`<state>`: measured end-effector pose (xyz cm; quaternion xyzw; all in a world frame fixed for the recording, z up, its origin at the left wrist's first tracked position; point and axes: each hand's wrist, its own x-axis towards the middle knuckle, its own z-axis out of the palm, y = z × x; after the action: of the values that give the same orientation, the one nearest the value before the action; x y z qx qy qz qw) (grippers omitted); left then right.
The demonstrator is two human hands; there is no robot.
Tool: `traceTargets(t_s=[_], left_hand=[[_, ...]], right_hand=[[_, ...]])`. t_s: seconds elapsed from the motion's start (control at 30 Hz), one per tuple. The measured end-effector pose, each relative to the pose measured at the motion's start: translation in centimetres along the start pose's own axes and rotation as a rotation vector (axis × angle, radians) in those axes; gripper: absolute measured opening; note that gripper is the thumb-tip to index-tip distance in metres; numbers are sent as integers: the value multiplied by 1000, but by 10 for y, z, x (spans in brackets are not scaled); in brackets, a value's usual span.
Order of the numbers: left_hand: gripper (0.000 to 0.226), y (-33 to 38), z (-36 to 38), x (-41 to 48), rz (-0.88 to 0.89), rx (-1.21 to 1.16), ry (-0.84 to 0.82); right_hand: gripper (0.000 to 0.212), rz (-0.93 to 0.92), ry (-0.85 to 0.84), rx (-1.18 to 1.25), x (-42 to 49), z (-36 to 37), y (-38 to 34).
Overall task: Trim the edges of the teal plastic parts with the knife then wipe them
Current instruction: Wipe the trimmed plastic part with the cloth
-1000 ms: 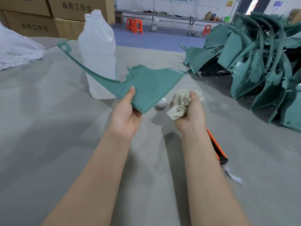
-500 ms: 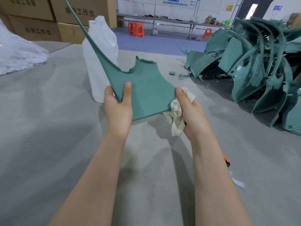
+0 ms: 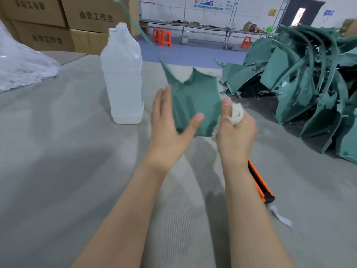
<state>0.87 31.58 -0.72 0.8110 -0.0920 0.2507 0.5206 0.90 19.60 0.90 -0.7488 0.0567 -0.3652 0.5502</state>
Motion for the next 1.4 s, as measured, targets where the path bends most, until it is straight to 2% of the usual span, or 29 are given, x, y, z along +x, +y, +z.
traceTargets(t_s=[0.07, 0.17, 0.23, 0.3, 0.33, 0.43, 0.53, 0.6, 0.63, 0.67, 0.77, 0.87, 1.0, 1.13, 1.23, 1.3, 1.33, 1.4], left_hand=[[97, 15, 5, -4, 9, -125, -106], [93, 23, -4, 2, -80, -658, -203], [77, 17, -12, 6, -128, -848, -231], [37, 15, -12, 4, -180, -773, -219], [25, 14, -8, 3, -210, -716, -218], [28, 10, 0, 0, -273, -729, -255], [28, 6, -6, 2, -344, -836, -298], [28, 2, -7, 3, -379, -888, -330], [30, 2, -7, 3, -408, -918, -345], [35, 2, -7, 4, -446, -952, -355], [45, -7, -13, 8, -550, -1097, -341], [53, -23, -26, 8, -588, -1188, -295], [62, -30, -27, 3, -557, -1152, -227], [68, -24, -25, 13, -617, -1165, -264], [60, -19, -21, 12, -617, -1066, -359], [57, -19, -18, 13, -625, -977, -337], [57, -20, -17, 14, -643, -950, -317], [55, -28, -17, 15, -695, -979, -297]], right_hand=[[44, -139, -125, 118, -9, 5, -3], [49, -129, -409, 326, -23, 18, -7], [46, -149, -370, 279, -27, 23, -10], [38, -226, -214, 147, -27, 25, -11], [42, -265, -157, 83, -27, 26, -11], [44, -342, -17, -53, -21, 23, -4], [43, -123, 186, 51, -1, 6, 4], [51, -56, 236, 70, 3, 0, 3], [57, -93, 174, 13, -2, 4, 0], [61, -146, 41, -73, -10, 13, -5], [65, -279, -460, -263, -51, 44, -19], [66, -332, -641, -181, -68, 50, -22], [58, -368, -671, -179, -73, 51, -16], [40, -383, -492, -94, -54, 54, -2], [45, -108, -354, -126, -29, 46, 19], [45, 108, -307, -111, -31, 46, 20], [42, 107, -308, -82, -41, 50, 13], [35, -88, -345, -29, -71, 62, -5]])
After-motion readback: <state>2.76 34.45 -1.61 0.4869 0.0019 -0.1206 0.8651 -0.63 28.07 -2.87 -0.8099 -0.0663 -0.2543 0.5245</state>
